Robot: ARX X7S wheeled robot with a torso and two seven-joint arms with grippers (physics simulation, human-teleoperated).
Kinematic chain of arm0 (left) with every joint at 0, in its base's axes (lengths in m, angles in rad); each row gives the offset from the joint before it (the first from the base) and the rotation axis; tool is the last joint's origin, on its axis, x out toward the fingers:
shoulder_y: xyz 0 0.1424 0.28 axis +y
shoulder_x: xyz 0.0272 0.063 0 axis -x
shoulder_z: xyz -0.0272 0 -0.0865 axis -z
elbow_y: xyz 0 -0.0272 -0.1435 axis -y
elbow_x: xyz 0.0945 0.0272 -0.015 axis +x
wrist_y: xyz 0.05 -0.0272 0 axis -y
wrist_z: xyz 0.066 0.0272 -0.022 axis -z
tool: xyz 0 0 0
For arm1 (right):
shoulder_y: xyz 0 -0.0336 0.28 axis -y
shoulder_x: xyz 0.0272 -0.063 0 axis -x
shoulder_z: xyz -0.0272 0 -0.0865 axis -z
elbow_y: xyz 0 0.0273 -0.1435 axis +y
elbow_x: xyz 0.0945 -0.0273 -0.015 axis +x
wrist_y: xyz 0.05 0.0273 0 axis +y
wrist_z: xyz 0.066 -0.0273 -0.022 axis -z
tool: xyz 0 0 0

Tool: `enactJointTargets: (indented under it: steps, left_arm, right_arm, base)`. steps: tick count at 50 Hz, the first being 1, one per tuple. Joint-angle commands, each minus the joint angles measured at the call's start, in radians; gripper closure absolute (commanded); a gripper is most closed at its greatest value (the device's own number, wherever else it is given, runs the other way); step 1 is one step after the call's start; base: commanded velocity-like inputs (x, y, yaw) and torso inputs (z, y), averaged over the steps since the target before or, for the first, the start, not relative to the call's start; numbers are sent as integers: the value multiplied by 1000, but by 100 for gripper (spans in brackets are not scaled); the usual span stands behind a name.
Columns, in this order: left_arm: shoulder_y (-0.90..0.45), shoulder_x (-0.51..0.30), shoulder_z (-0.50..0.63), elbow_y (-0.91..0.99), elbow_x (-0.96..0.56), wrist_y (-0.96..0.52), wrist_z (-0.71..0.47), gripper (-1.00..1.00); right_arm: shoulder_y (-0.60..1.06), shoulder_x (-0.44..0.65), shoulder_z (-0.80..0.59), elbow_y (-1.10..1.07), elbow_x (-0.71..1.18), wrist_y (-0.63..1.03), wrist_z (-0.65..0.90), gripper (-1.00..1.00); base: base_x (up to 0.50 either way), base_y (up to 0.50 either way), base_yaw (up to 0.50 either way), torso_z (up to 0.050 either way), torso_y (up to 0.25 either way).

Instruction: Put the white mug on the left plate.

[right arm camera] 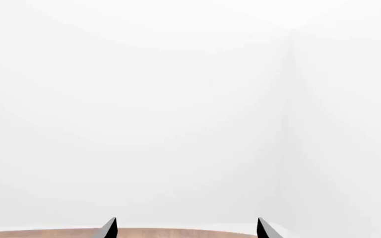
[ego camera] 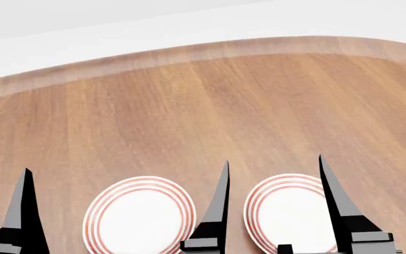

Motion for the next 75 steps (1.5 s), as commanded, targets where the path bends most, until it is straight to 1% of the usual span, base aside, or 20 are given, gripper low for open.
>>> enactJointTargets:
  steps: [1, 6, 7, 11, 14, 17, 18, 20, 25, 32, 34, 36, 45, 47, 53, 57, 60, 61, 64, 75]
  left_arm:
    - [1, -16, 19, -6, -3, 8, -9, -100]
    - [-9, -21, 1, -12, -148, -52, 12, -100]
    - [-9, -14, -6, -13, -180, -66, 2, -100]
    - [-5, -16, -20, 1, -267, -64, 18, -100]
    - [28, -41, -2, 14, -303, -30, 95, -100]
    - [26, -62, 27, 19, -277, -22, 128, -100]
    - [29, -93, 54, 26, -300, -15, 196, -100]
    - [34, -122, 81, 8, -307, -17, 248, -100]
    - [83, -120, 126, -102, -213, 126, 392, -100]
    - [121, -90, 126, -266, -195, 224, 466, -100]
    - [104, -97, 116, -246, -238, 177, 437, -100]
    - [111, -87, 123, -284, -242, 182, 446, -100]
    - [174, -66, 195, -423, -121, 293, 524, -100]
    - [176, -72, 201, -406, -121, 273, 513, -100]
    - [196, -66, 236, -470, -65, 316, 535, -100]
    - [210, -52, 262, -563, -8, 392, 568, -100]
    - [212, -62, 272, -539, -6, 359, 556, -100]
    - [214, -54, 278, -579, 9, 394, 571, -100]
    - [214, -67, 285, -533, 10, 349, 551, -100]
    - [222, -65, 329, -590, 79, 396, 565, -100]
  right_arm:
    - [1, 4, -2, 4, 6, -3, 5, -100]
    - [8, 6, -5, 4, -12, 23, 22, -100]
    - [17, 4, -7, 5, -19, 65, 28, -100]
    - [16, 10, -12, 0, -11, 56, 21, -100]
    - [17, 13, -8, -13, -11, 68, 23, -100]
    - [18, 14, -6, -24, -10, 75, 26, -100]
    - [20, 15, -4, -31, -10, 81, 26, -100]
    - [21, 16, -1, -36, -8, 84, 27, -100]
    - [18, 18, 6, -32, 0, 77, 28, -100]
    - [24, 21, 2, -37, 2, 90, 30, -100]
    - [25, 22, 2, -37, 3, 90, 30, -100]
    - [24, 24, 0, -33, 2, 88, 31, -100]
    - [21, 29, 5, -29, 7, 83, 35, -100]
    - [23, 30, 2, -31, 7, 85, 35, -100]
    - [26, 30, -1, -34, 9, 91, 37, -100]
    - [25, 33, -3, -30, 11, 86, 37, -100]
    - [31, 34, -10, -31, 9, 94, 38, -100]
    - [31, 35, -11, -30, 9, 94, 38, -100]
    - [35, 35, -15, -31, 10, 100, 38, -100]
    - [36, 39, -19, -31, 14, 100, 41, -100]
  base:
    - [0, 0, -500, 0, 0]
    - [0, 0, -428, 0, 0]
    - [0, 0, 0, 0, 0]
    - [0, 0, 0, 0, 0]
    - [0, 0, 0, 0, 0]
    - [0, 0, 0, 0, 0]
    - [0, 0, 0, 0, 0]
    - [0, 0, 0, 0, 0]
    - [0, 0, 0, 0, 0]
    - [0, 0, 0, 0, 0]
    - [0, 0, 0, 0, 0]
    - [0, 0, 0, 0, 0]
    - [0, 0, 0, 0, 0]
    - [0, 0, 0, 0, 0]
    - [0, 0, 0, 0, 0]
    - [0, 0, 0, 0, 0]
    - [0, 0, 0, 0, 0]
    - [0, 0, 0, 0, 0]
    - [0, 0, 0, 0, 0]
    - [0, 0, 0, 0, 0]
